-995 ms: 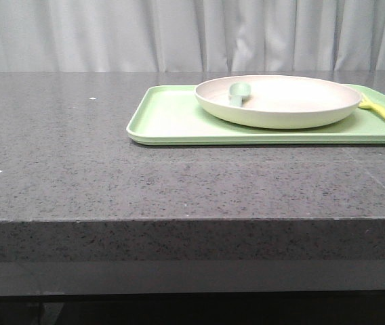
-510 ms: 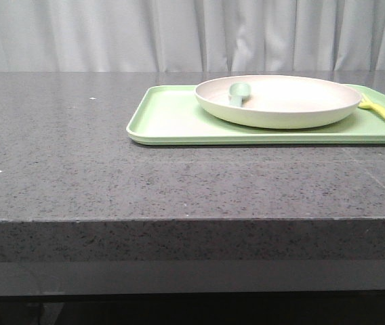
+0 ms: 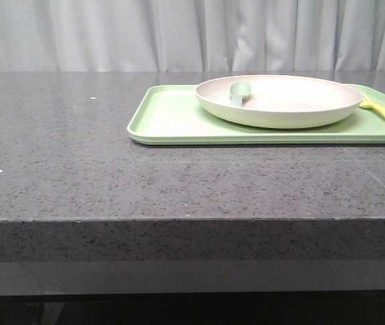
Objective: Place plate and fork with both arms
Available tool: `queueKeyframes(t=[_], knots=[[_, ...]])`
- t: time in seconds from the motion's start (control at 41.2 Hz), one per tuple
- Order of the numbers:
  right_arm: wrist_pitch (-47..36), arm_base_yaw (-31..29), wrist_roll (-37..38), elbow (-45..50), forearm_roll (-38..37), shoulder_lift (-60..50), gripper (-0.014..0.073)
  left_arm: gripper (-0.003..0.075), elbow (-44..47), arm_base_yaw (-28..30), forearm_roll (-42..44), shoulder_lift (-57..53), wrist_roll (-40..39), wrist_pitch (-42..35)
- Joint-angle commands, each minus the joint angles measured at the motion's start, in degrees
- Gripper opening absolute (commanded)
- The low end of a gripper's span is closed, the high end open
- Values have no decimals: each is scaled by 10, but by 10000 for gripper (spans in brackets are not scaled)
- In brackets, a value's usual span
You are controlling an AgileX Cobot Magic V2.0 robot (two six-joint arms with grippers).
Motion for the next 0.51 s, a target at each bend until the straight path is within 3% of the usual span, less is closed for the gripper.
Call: queueKeyframes(t=[0.0, 0.413, 0.485], knots=[[-37, 0, -2, -14, 0, 4, -68, -18, 1, 1, -5, -13, -5, -50], [-42, 0, -2, -8, 0, -7, -68, -18, 1, 1, -5, -12, -5, -50], [-59, -10, -6, 8, -30, -33, -68, -18, 1, 1, -5, -12, -5, -50]])
